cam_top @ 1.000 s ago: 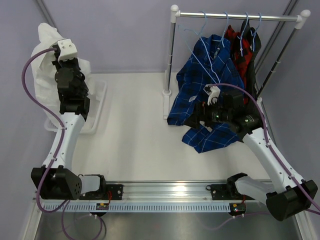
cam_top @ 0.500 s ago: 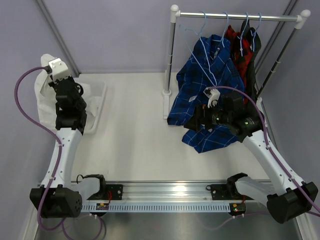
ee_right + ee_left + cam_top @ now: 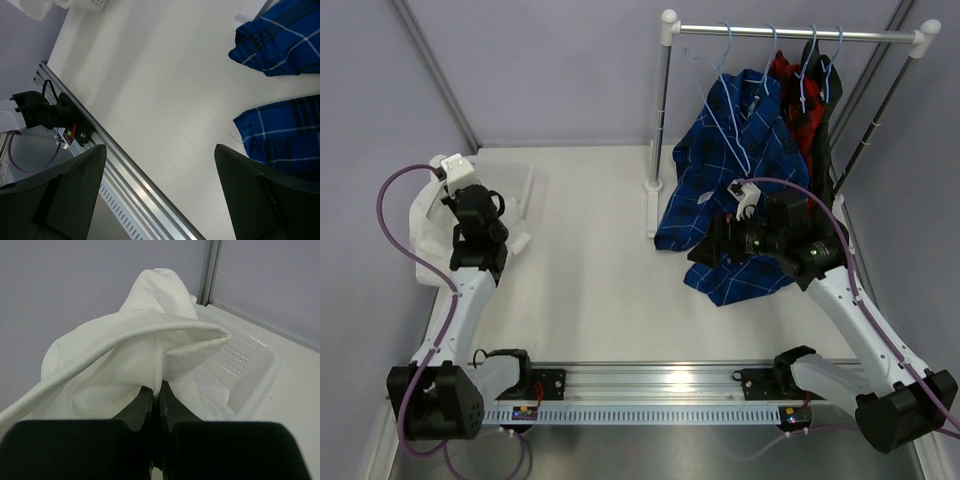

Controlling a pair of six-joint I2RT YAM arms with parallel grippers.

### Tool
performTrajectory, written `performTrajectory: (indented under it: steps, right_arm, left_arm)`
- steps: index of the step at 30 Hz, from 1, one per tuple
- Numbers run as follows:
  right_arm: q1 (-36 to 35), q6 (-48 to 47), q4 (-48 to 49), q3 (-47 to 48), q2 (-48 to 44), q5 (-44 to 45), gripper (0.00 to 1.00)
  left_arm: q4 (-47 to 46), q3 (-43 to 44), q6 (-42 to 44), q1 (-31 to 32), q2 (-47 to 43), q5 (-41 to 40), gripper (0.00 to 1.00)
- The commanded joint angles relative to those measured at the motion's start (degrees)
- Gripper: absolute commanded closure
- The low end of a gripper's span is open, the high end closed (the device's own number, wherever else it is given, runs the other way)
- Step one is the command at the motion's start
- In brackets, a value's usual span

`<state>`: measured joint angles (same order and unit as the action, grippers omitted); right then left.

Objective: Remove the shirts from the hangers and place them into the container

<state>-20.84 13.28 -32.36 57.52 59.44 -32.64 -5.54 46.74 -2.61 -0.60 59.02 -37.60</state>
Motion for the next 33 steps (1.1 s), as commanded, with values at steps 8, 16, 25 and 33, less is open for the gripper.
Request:
performTrajectory:
  steps: [8,16,25,33]
  right_arm:
    - [0.1,1.0,0.4,-1.3,-3.6,-0.7,0.01]
    - [0.2,0.6,-0.5,-2.4,-4.6,0.5,0.01]
    - [0.2,0.0,-1.1,-2.3,-4.0,0.7,0.01]
    - [0.1,-0.4,-1.5,-2.1,-2.9,0.4,0.01]
  left_arm:
    - [-14.9,3.1,-5.2,-1.2,10.4,-2.4,1.00]
    - [-27.3,0.9,7.1,-0.3,15.0,-4.7,1.00]
    - [-34.9,2.1,18.7,-0.3,23.8,-7.5,1.00]
    - [-26.7,10.9,16.6,-2.2,33.5,-7.5,1.00]
